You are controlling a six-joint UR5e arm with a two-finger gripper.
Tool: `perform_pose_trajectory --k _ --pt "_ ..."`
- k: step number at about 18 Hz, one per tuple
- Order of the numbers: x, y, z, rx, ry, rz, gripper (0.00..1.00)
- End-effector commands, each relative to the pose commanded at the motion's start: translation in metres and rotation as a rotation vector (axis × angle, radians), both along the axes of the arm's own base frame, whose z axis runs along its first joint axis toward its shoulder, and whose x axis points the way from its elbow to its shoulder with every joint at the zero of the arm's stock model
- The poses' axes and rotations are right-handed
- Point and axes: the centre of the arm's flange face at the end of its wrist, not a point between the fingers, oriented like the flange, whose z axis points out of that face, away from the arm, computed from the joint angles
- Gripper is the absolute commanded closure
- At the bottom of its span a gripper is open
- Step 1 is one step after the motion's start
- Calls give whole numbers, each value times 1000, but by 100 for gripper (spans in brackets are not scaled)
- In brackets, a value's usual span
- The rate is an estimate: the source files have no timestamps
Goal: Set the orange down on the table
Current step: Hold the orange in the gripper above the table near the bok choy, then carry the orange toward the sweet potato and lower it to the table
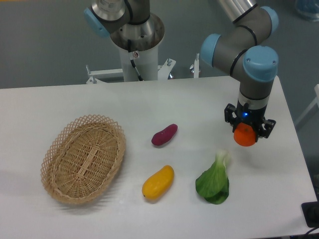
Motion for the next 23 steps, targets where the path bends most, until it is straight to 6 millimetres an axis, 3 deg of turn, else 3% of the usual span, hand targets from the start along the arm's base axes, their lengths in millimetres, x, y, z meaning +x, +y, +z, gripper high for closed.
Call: perform_pose_trajectory --k 8,17,21,23 --pt "-8 1 5 -27 30 -4 43" --pt "-5 3 -24 -35 15 -18 44" --pt "14 -5 -45 -68 -22 -103 44" --pt "31 -14 -44 -81 -29 -160 44"
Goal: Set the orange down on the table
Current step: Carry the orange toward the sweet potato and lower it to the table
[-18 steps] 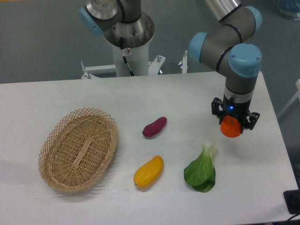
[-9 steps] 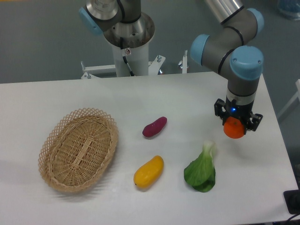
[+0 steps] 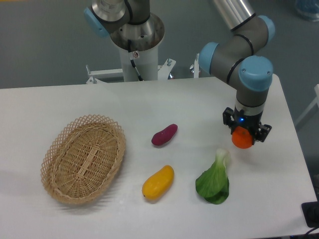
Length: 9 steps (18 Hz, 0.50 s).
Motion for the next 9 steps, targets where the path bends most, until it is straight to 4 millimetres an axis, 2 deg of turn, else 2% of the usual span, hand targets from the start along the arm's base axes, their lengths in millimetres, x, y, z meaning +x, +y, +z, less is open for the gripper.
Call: perform_pose_trajectory --k 6,9 --pt "61 -24 -15 -36 -62 -90 45" --pt "80 -33 -18 -43 -78 -100 44"
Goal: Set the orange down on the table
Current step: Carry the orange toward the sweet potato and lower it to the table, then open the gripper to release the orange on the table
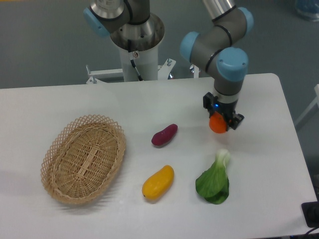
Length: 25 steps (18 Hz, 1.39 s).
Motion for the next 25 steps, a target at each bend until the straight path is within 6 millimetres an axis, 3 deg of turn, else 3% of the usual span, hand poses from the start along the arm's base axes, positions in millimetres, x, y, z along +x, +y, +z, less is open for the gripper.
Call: perform_pose_trajectory --k 4,9,12,18,22,25 --pt "22 -7 -8 -10 -24 -5 39" --pt "22 -6 -5 -5 -18 -5 26" --pt "20 -5 -1 2 -11 -5 0" --pt "16 -6 1 8 -9 4 0" --pt "-8 -5 23 68 28 59 0" --pt "-17 -7 28 114 24 92 0"
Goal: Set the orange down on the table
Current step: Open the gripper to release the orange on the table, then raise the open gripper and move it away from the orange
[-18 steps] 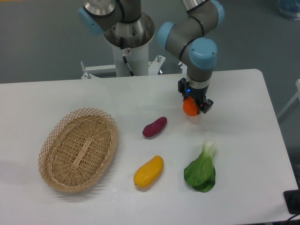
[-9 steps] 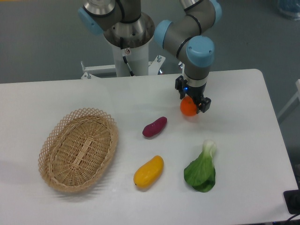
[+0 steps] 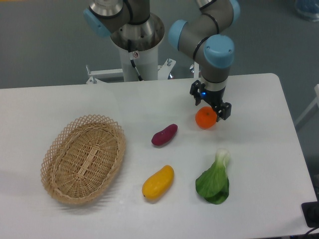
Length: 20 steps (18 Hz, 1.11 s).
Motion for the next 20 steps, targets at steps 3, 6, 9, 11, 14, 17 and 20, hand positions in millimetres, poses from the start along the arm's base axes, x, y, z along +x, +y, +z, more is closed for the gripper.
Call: perform_pose_trajectory --k 3,6,9,11,14,17,20 --pt "-26 -1 20 19 41 30 0" --pt "-56 12 30 34 64 93 0" --pt "-67 18 34 43 75 89 0" --pt "-77 23 40 44 91 87 0" --pt "-88 24 42 53 98 92 0" --pt "-103 28 33 41 98 93 0" --pt "-123 39 34 32 120 91 0"
